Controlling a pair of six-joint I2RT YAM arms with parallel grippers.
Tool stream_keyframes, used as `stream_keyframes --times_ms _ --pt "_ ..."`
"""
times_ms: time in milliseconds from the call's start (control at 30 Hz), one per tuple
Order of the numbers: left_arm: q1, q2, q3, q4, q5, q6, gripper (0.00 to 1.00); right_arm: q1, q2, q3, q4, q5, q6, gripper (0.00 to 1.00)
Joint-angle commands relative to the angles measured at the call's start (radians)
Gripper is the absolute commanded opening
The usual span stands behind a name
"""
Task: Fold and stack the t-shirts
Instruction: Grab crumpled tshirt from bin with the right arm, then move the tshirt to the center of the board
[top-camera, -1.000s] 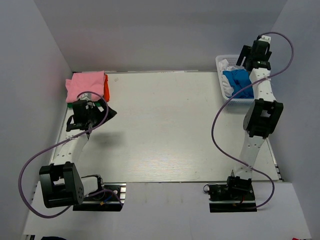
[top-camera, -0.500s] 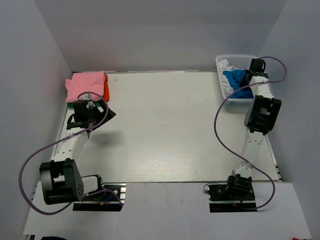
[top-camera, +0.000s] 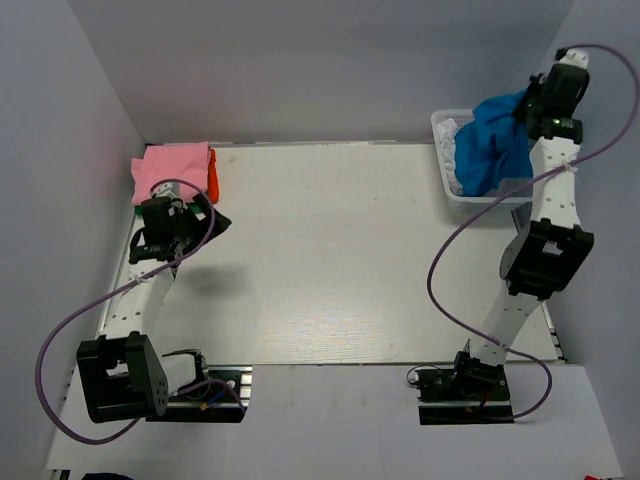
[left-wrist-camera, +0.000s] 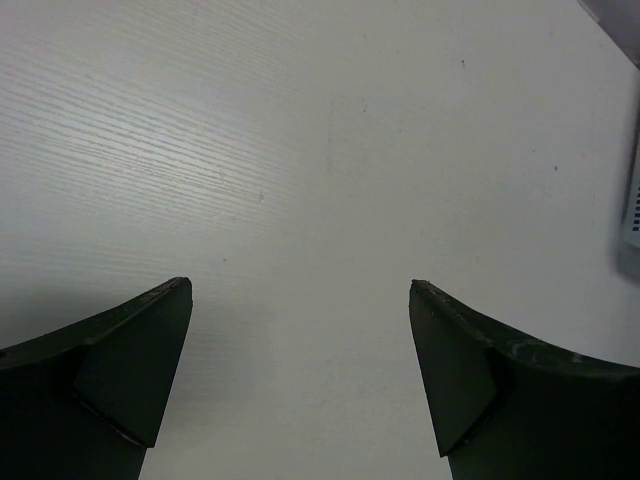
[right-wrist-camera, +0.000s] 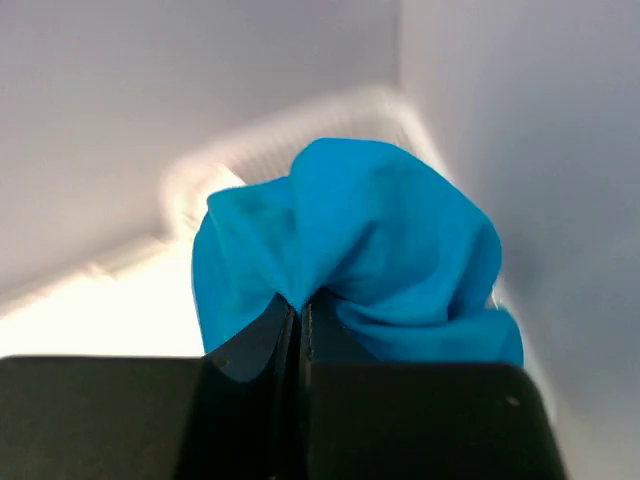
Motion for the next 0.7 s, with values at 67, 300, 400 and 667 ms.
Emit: stream_keyframes --times_ms 67,300,400,667 --pt "-0.002 -0.072 0.024 0.03 0.043 0.0 0.99 0.006 -0.239 0.105 0.177 -0.185 -0.037 0.0" --pt "-0.002 -0.131 0.024 0.02 0.063 0.0 0.99 0.018 -0.354 0.188 0.264 -0.341 -0.002 0.0" --pt "-0.002 -0.155 0.024 0.02 0.053 -0.009 0.99 0.025 -0.363 0.214 0.296 -0.504 0.087 0.0" --pt "-0.002 -0.217 0.049 -0.03 0.081 -0.05 0.99 0.166 -0.349 0.145 0.634 -1.035 0.434 0.0"
